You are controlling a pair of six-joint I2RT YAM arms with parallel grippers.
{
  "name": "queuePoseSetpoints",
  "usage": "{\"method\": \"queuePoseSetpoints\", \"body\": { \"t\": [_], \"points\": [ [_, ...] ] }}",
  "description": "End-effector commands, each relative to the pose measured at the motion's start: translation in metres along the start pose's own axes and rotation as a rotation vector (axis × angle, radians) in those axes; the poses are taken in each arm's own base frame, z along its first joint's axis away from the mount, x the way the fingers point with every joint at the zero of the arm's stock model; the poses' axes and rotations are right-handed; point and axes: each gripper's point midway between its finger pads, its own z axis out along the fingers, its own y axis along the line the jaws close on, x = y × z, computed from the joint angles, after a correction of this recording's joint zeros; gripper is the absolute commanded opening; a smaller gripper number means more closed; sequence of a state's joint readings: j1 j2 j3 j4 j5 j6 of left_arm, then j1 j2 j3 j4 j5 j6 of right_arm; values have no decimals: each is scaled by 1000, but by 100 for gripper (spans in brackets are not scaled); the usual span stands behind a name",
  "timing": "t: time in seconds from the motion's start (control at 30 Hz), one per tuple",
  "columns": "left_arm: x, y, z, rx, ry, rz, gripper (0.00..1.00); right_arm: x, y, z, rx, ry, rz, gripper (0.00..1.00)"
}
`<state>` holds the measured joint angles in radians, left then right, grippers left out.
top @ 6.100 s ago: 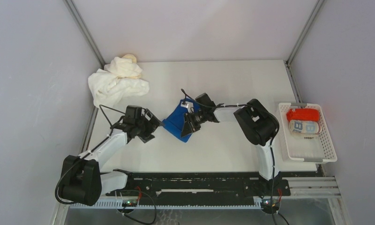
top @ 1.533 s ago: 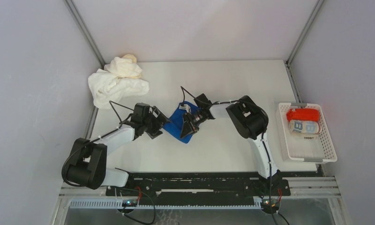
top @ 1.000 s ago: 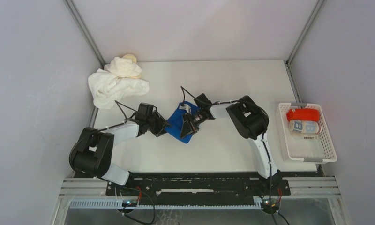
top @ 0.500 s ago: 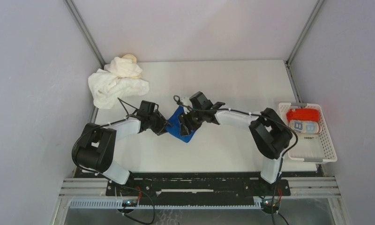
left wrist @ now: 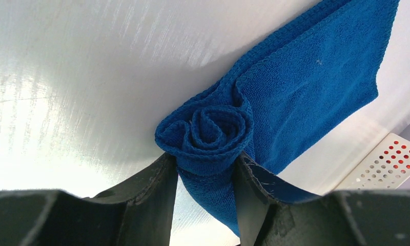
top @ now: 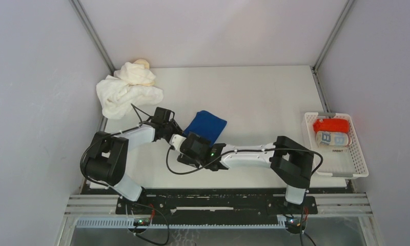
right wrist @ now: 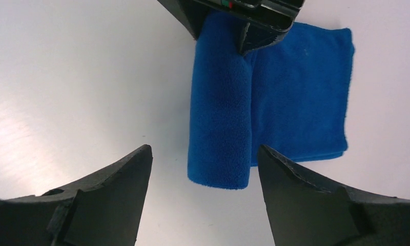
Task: Roll the towels
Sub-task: Roll the towel at the center of the board.
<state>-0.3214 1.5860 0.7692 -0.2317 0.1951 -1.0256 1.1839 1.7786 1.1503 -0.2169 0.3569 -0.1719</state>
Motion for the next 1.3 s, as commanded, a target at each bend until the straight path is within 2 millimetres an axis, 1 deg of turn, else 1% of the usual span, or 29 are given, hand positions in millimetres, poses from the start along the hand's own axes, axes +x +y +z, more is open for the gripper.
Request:
{"method": "queuePoseSetpoints", "body": {
  "t": [0.0, 0.1, 0.27, 0.4, 0.57, 0.63, 0.73, 0.83, 0.87, 0.9, 0.93, 1.0, 1.03, 1.1, 1.13, 1.2, 1.27],
  "points": [
    [10, 30, 6, -121, 36, 38, 47, 1, -27, 10, 212, 8, -110, 75],
    [11, 30, 8, -124, 44, 39, 47, 9, -20, 16, 222, 33, -147, 73],
    [10, 29, 9, -123, 47, 39, 47, 22, -9, 27, 246, 71, -226, 67],
    [11, 31, 8, -134, 49, 41, 47, 29, -1, 31, 226, 88, -245, 60],
    [10, 31, 7, -141, 50, 40, 47, 45, 2, 36, 210, 139, -248, 50],
    [10, 31, 7, -142, 51, 40, 48, 50, 4, 38, 189, 154, -235, 48],
    [10, 29, 5, -137, 49, 40, 49, 56, 6, 40, 144, 171, -213, 41],
    [8, 26, 0, -134, 40, 45, 52, 56, 8, 38, 42, 170, -144, 34],
    [6, 23, -3, -130, 32, 49, 55, 54, 15, 37, -36, 163, -106, 32],
    [5, 22, -5, -130, 28, 52, 57, 53, 13, 35, -70, 160, -68, 31],
    [3, 19, -8, -122, 21, 53, 60, 52, 16, 33, -141, 155, -29, 31],
    [-2, 13, -15, -96, 1, 45, 69, 49, 19, 29, -262, 139, 50, 30],
    [-5, 9, -21, -76, -16, 38, 71, 45, 26, 26, -351, 124, 89, 30],
    [-11, 3, -30, -35, -47, 14, 75, 41, 23, 22, -467, 104, 188, 30],
    [-15, 2, -36, -14, -68, -9, 78, 37, 24, 19, -538, 89, 235, 30],
    [-22, 4, -46, 12, -108, -51, 80, 32, 22, 16, -646, 77, 332, 29],
    [-28, 12, -55, 20, -150, -90, 83, 29, 22, 13, -748, 78, 403, 29]
  ]
}}
